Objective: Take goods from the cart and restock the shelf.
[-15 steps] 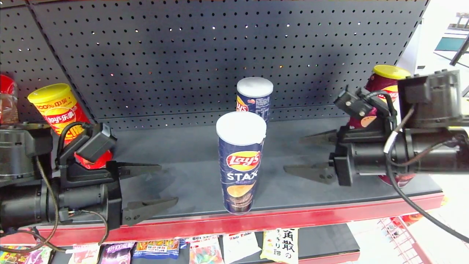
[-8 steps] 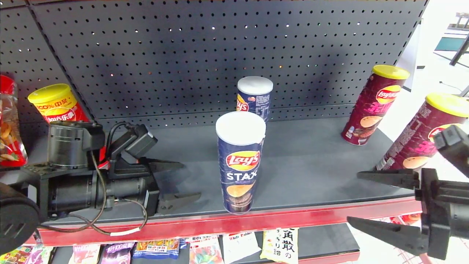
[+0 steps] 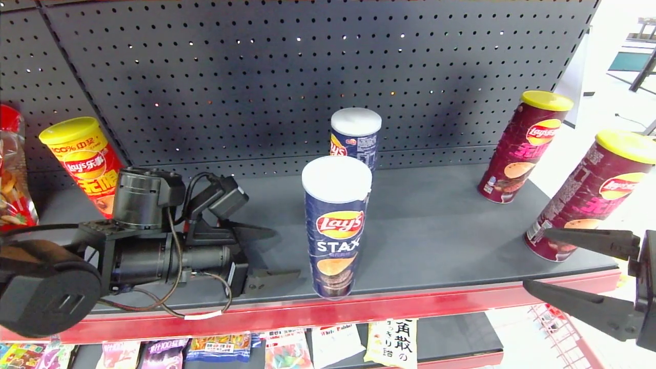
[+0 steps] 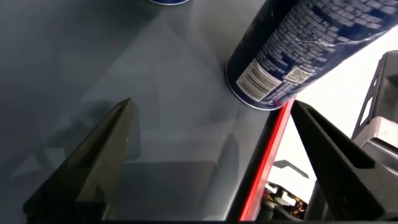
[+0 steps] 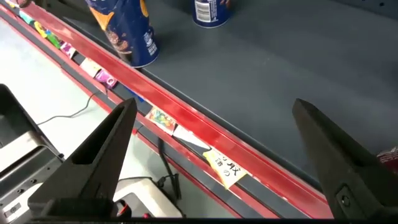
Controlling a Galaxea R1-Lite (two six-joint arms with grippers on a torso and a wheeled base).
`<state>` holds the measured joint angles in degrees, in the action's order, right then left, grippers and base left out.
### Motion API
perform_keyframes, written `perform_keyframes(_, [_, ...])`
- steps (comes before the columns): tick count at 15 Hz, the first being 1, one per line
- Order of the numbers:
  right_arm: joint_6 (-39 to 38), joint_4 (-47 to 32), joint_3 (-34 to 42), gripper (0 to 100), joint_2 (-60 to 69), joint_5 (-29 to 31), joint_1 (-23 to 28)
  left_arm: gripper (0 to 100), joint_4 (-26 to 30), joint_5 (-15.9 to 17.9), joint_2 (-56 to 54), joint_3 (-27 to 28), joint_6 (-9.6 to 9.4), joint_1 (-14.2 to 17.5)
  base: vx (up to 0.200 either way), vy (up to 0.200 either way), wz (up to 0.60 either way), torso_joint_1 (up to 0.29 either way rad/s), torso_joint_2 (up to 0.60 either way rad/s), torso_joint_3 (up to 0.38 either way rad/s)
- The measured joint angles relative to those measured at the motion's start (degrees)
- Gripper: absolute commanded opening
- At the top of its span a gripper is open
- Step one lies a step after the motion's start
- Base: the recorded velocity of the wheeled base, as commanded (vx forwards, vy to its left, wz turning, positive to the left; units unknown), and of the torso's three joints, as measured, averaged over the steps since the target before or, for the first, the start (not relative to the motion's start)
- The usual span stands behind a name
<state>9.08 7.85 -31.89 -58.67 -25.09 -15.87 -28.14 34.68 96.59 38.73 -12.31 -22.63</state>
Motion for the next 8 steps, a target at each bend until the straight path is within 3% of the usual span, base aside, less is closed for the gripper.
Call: perform_keyframes(8, [-0.68, 0.02, 0.02, 100, 0.24, -0.01, 0.06, 100, 0.09, -0.04, 3.79, 3.74, 0.17, -2.39, 0.0, 0.0, 0.0, 0.0, 0.0, 0.0])
